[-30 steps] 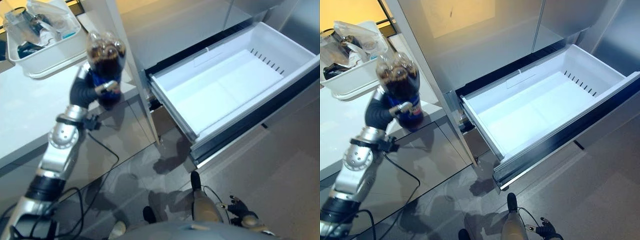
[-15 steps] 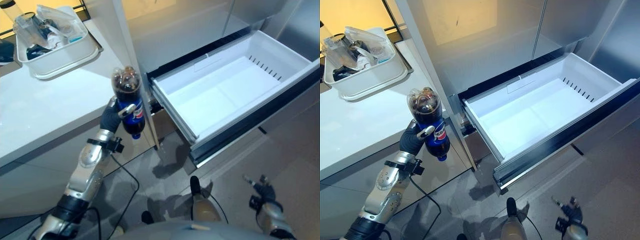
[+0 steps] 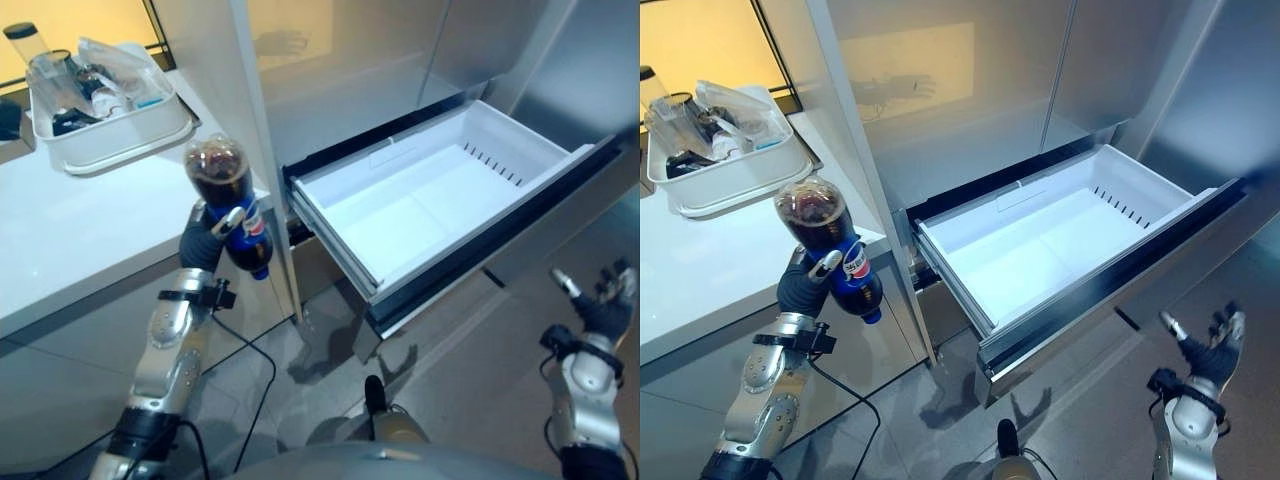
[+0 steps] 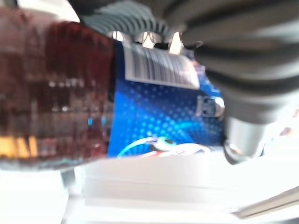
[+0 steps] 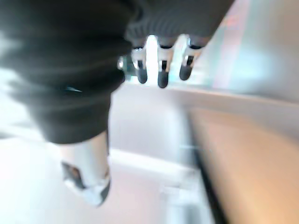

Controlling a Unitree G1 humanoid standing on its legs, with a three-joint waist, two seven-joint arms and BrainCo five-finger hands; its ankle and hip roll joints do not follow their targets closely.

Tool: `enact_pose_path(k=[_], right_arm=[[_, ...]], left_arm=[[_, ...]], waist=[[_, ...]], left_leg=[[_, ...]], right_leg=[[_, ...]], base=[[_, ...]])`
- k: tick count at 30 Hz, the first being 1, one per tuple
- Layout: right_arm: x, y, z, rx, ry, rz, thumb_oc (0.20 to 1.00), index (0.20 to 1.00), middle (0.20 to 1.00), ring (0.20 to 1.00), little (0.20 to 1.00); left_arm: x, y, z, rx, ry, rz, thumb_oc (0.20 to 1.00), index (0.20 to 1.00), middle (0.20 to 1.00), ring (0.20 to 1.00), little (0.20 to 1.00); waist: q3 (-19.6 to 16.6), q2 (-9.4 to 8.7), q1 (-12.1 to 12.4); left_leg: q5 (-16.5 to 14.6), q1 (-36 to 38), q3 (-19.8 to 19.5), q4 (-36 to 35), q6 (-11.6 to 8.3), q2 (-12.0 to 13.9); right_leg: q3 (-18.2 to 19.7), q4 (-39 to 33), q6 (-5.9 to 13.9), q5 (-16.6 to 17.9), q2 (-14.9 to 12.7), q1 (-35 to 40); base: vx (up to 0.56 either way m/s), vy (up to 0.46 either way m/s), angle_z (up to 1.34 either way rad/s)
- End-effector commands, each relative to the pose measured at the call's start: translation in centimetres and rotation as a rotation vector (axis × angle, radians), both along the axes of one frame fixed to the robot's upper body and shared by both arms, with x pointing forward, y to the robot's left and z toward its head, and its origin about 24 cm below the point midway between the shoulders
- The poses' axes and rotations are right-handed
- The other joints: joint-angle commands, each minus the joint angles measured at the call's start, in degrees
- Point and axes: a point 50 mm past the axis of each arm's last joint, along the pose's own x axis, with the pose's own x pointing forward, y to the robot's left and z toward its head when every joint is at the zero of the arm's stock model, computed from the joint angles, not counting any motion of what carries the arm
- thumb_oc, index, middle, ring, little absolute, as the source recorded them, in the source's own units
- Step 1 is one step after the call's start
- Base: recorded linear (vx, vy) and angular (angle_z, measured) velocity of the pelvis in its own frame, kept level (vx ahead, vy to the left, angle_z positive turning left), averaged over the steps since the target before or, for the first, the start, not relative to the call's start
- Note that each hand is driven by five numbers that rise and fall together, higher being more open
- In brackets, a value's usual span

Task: Take the drinks into the refrigerator

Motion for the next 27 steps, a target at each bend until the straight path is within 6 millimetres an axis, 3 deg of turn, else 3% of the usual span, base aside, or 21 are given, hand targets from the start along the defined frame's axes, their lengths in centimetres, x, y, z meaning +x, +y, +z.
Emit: enact_pose_path(k=[1, 5, 7, 8, 12, 13, 16, 17, 19, 22, 23, 24, 25, 27], right_arm=[[0.0, 0.6, 5.1, -0.241, -0.169, 0.0, 1.0, 1.0, 1.0, 1.0, 1.0], [-0.1, 4.4, 8.0, -0.353, -0.284, 0.202, 1.0, 1.0, 1.0, 1.0, 1.0], [0.0, 5.0, 8.0, -0.35, -0.283, 0.263, 1.0, 1.0, 1.0, 1.0, 1.0], [0.3, 6.9, 8.7, -0.396, -0.285, 0.412, 1.0, 1.0, 1.0, 1.0, 1.0], [1.0, 8.4, 9.2, -0.427, -0.266, 0.56, 1.0, 1.0, 1.0, 1.0, 1.0], [2.6, 9.1, 8.9, -0.409, -0.217, 0.65, 1.0, 1.0, 1.0, 1.0, 1.0], [4.4, 9.3, 8.1, -0.358, -0.152, 0.719, 1.0, 1.0, 1.0, 1.0, 1.0], [6.5, 9.5, 6.7, -0.329, -0.023, 0.805, 1.0, 1.0, 1.0, 1.0, 1.0], [8.2, 10.4, 5.5, -0.375, 0.151, 0.951, 1.0, 1.0, 1.0, 1.0, 1.0], [9.5, 11.8, 4.4, -0.345, 0.253, 1.096, 1.0, 1.0, 1.0, 1.0, 1.0], [10.1, 13.2, 3.5, -0.319, 0.312, 1.211, 1.0, 1.0, 1.0, 1.0, 1.0], [10.2, 13.2, 3.5, -0.32, 0.31, 1.214, 1.0, 1.0, 1.0, 1.0, 1.0], [10.7, 14.9, 3.1, -0.327, 0.346, 1.306, 1.0, 1.0, 1.0, 1.0, 1.0], [11.3, 16.3, 2.3, -0.292, 0.379, 1.367, 1.0, 1.0, 1.0, 1.0, 1.0]], left_arm=[[-0.2, 0.2, 4.8, 0.037, -0.274, 0.02, 0.2, 0.2, 0.2, 0.2, 0.2], [-0.2, 0.2, 4.4, 0.063, -0.251, 0.024, 0.2, 0.2, 0.2, 0.2, 0.2], [-0.2, 0.2, 4.3, 0.066, -0.248, 0.019, 0.2, 0.2, 0.2, 0.2, 0.2], [-0.1, -0.1, 4.0, 0.068, -0.234, -0.004, 0.2, 0.2, 0.2, 0.2, 0.2], [-0.1, -0.5, 3.9, 0.078, -0.229, -0.05, 0.2, 0.2, 0.2, 0.2, 0.2], [0.1, -1.1, 4.0, 0.087, -0.227, -0.094, 0.2, 0.2, 0.2, 0.2, 0.2], [0.1, -1.7, 4.2, 0.11, -0.235, -0.136, 0.2, 0.2, 0.2, 0.2, 0.2], [0.0, -2.3, 4.3, 0.134, -0.233, -0.203, 0.2, 0.2, 0.2, 0.2, 0.2], [-0.1, -3.1, 4.4, 0.196, -0.227, -0.302, 0.2, 0.2, 0.2, 0.2, 0.2], [-0.2, -3.9, 4.5, 0.195, -0.225, -0.376, 0.2, 0.2, 0.2, 0.2, 0.2], [-0.2, -4.6, 4.8, 0.204, -0.239, -0.433, 0.2, 0.2, 0.2, 0.2, 0.2], [-0.2, -4.5, 4.8, 0.204, -0.24, -0.431, 0.2, 0.2, 0.2, 0.2, 0.2], [-0.1, -5.1, 4.9, 0.202, -0.248, -0.467, 0.2, 0.2, 0.2, 0.2, 0.2], [0.1, -5.5, 4.9, 0.188, -0.248, -0.494, 0.2, 0.2, 0.2, 0.2, 0.2]], waist=[[-3.3, 1.29, -0.3], [-3.7, 0.95, 0.1], [-3.8, 0.78, 0.2], [-4.0, 0.34, 0.7], [-4.3, -0.24, 1.7], [-4.6, -0.84, 2.5], [-4.7, -1.42, 3.3], [-4.9, -2.01, 4.3], [-5.2, -2.65, 5.5], [-5.3, -2.87, 6.2], [-5.5, -2.92, 6.9], [-5.4, -2.89, 6.7], [-5.6, -2.89, 7.4], [-5.8, -2.81, 7.9]], left_leg=[[-0.4, -4.3, -6.3, 0.2, 3.61, -1.2], [-0.1, -4.3, -6.3, 0.2, 3.62, -1.2], [0.0, -4.3, -6.4, 0.2, 3.65, -1.3], [0.3, -4.4, -6.5, 0.2, 3.66, -1.3], [0.5, -4.4, -6.7, 0.2, 3.67, -1.4], [0.7, -4.3, -7.0, 0.2, 3.63, -1.5], [0.7, -4.1, -7.4, 0.2, 3.6, -1.5], [0.8, -3.9, -7.6, 0.3, 3.52, -1.6], [1.0, -3.8, -7.9, 0.3, 3.39, -1.6], [1.1, -3.7, -8.3, 0.3, 3.29, -1.6], [1.1, -3.6, -8.6, 0.4, 3.25, -1.7], [1.1, -3.5, -8.6, 0.4, 3.25, -1.7], [1.1, -3.4, -8.8, 0.4, 3.23, -1.9], [1.2, -3.3, -9.1, 0.4, 3.17, -1.9]], right_leg=[[-3.4, 1.8, 0.67, -7.9, 3.1, 6.6], [-3.6, 1.9, 0.65, -7.9, 3.2, 6.7], [-3.7, 2.0, 0.63, -7.8, 3.2, 6.7], [-3.8, 2.1, 0.65, -7.8, 3.3, 6.7], [-4.2, 2.3, 0.65, -7.8, 3.1, 7.0], [-4.6, 2.6, 0.66, -7.8, 3.0, 7.1], [-5.1, 2.6, 0.68, -7.8, 2.9, 7.5], [-5.5, 2.6, 0.68, -7.7, 2.7, 8.0], [-5.8, 2.6, 0.69, -7.7, 2.6, 8.3], [-6.3, 2.6, 0.71, -7.7, 2.5, 8.7], [-6.7, 2.6, 0.77, -7.8, 2.4, 9.0], [-6.7, 2.6, 0.77, -7.8, 2.4, 9.1], [-7.0, 2.5, 0.8, -7.8, 2.3, 9.5], [-7.5, 2.5, 0.8, -7.9, 2.1, 9.9]], base=[[0.0, 0.0, 0.0], [-0.01, -0.001, 0.0], [-0.02, -0.003, 0.0], [0.0, 0.0, 0.0], [0.0, 0.0, 0.0], [0.0, 0.0, 0.0], [0.0, -0.003, 0.02], [-0.02, -0.011, 0.06], [-0.02, -0.005, 0.05], [-0.01, 0.007, 0.07], [0.01, 0.012, 0.09], [0.01, 0.016, 0.13], [0.01, 0.006, 0.11], [0.01, 0.01, 0.13]])
